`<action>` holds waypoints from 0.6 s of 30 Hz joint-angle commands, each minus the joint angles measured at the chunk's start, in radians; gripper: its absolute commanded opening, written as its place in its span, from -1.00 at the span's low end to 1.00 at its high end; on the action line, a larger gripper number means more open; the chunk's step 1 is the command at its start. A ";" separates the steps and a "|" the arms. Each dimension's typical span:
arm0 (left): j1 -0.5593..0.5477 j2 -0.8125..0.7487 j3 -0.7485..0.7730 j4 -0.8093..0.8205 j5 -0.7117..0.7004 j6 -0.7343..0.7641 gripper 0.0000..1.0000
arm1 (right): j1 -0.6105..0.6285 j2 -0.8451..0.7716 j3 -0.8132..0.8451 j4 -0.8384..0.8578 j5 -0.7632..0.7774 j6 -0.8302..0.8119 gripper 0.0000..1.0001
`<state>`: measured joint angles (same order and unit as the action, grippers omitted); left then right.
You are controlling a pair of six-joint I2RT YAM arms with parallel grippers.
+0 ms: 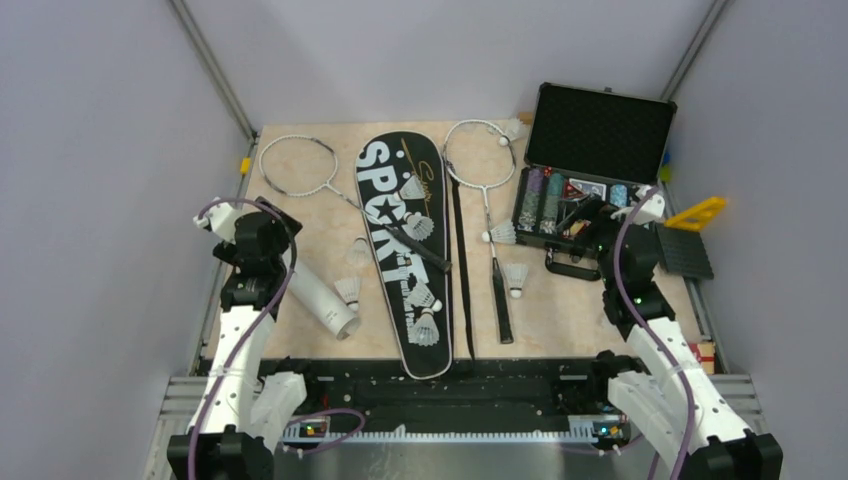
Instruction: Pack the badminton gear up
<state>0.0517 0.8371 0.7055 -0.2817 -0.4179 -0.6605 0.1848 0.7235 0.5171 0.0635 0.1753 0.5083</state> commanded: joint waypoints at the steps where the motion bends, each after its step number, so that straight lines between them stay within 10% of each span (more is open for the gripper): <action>1: 0.003 -0.029 0.036 -0.113 -0.079 -0.084 0.97 | -0.004 0.013 -0.063 0.336 -0.042 0.000 0.97; 6: 0.004 -0.029 0.033 -0.280 -0.135 -0.176 0.97 | -0.005 0.099 -0.232 0.720 -0.159 -0.010 0.97; 18: 0.004 0.036 -0.101 -0.220 0.018 -0.225 0.97 | -0.003 0.367 -0.014 0.421 -0.349 0.041 0.98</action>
<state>0.0517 0.8280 0.6518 -0.5552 -0.4442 -0.8398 0.1848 1.0435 0.4679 0.4572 -0.0429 0.5285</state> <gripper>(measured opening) 0.986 0.985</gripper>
